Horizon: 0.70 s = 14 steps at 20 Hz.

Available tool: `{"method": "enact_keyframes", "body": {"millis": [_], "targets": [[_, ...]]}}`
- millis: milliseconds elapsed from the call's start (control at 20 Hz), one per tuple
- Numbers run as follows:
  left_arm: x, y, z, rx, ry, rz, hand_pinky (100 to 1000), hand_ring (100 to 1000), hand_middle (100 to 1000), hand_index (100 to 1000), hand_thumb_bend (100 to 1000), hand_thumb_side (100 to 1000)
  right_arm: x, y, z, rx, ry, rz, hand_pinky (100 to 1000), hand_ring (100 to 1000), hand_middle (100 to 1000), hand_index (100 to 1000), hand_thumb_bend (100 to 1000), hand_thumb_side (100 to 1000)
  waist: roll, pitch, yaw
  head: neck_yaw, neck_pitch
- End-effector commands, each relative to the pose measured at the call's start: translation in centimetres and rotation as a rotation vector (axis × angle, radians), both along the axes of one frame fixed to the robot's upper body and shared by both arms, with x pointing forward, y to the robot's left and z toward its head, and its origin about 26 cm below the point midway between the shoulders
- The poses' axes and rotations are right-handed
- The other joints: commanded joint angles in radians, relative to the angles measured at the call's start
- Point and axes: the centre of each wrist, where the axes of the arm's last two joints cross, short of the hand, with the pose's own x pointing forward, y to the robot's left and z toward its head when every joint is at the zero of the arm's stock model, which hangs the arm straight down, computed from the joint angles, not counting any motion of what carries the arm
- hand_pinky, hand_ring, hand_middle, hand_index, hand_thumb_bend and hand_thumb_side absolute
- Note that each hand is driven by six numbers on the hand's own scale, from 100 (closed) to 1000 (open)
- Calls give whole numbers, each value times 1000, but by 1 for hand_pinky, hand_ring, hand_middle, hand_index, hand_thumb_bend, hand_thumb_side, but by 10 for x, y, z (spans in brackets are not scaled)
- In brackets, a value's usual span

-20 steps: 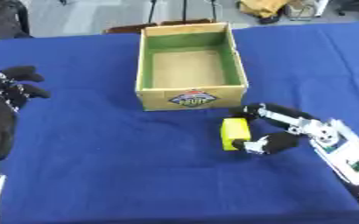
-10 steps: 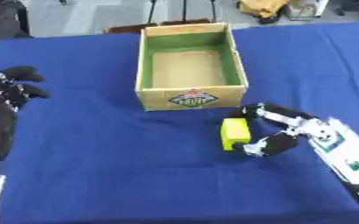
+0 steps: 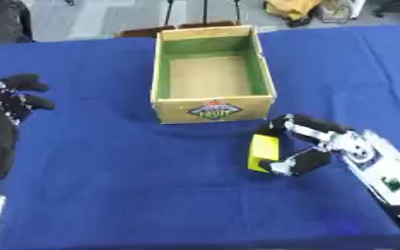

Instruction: Pick up objects on the table and place them in the box.

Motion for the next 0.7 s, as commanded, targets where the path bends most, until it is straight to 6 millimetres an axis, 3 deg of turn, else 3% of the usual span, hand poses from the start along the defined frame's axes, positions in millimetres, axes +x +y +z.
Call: {"method": "enact_keyframes", "body": {"millis": [50, 450, 500, 550, 700], "targets": [[0, 1, 7, 8, -20, -7, 709, 533, 609, 744, 803, 894, 2, -4, 1, -20, -32, -28, 704, 640, 524, 762, 272, 417, 0, -14, 1, -2, 0], [0, 1, 7, 8, -20, -6, 709, 533, 609, 744, 801, 894, 1, -3, 5, 3, -90, -33, 626, 561, 443, 675, 211, 404, -1, -14, 3, -2, 1], [0, 1, 7, 8, -20, -6, 709, 533, 609, 744, 801, 894, 0, -2, 7, 7, -100, -27, 624, 559, 442, 673, 201, 443, -1, -14, 3, -1, 1], [0, 2, 7, 8, -20, -6, 709, 533, 609, 744, 801, 894, -1, -1, 12, 13, -115, -18, 623, 559, 440, 672, 204, 407, -2, -14, 2, -1, 2], [0, 2, 7, 9, -19, -5, 709, 533, 609, 744, 802, 894, -6, 3, 30, 34, -163, 16, 626, 561, 441, 673, 199, 409, -3, -15, 1, 0, 2]]}}
